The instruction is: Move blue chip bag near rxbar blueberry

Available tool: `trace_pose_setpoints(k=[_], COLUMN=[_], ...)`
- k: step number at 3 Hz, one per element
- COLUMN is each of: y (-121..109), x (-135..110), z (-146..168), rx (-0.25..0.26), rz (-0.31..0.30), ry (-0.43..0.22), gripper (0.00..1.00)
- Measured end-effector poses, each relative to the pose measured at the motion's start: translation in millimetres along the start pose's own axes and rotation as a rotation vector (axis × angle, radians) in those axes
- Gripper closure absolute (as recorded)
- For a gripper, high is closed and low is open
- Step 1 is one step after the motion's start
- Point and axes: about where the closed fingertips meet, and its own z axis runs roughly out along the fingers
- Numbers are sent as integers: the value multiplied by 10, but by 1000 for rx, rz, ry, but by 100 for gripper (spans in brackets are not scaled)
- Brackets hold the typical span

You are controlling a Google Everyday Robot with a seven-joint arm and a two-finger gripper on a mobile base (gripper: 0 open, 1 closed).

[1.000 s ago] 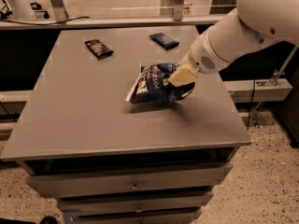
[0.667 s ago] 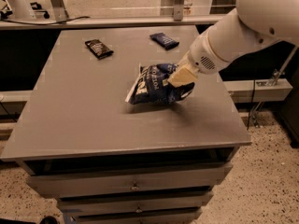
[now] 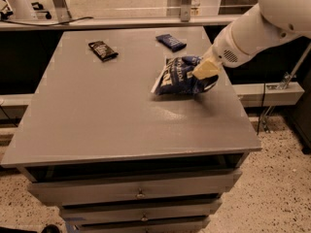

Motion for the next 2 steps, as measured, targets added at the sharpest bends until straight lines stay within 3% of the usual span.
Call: trace_pose_setpoints(k=[2], y=[-1174], x=[377], z=[69], rx=[191], rz=[83], ry=[27], gripper=[100])
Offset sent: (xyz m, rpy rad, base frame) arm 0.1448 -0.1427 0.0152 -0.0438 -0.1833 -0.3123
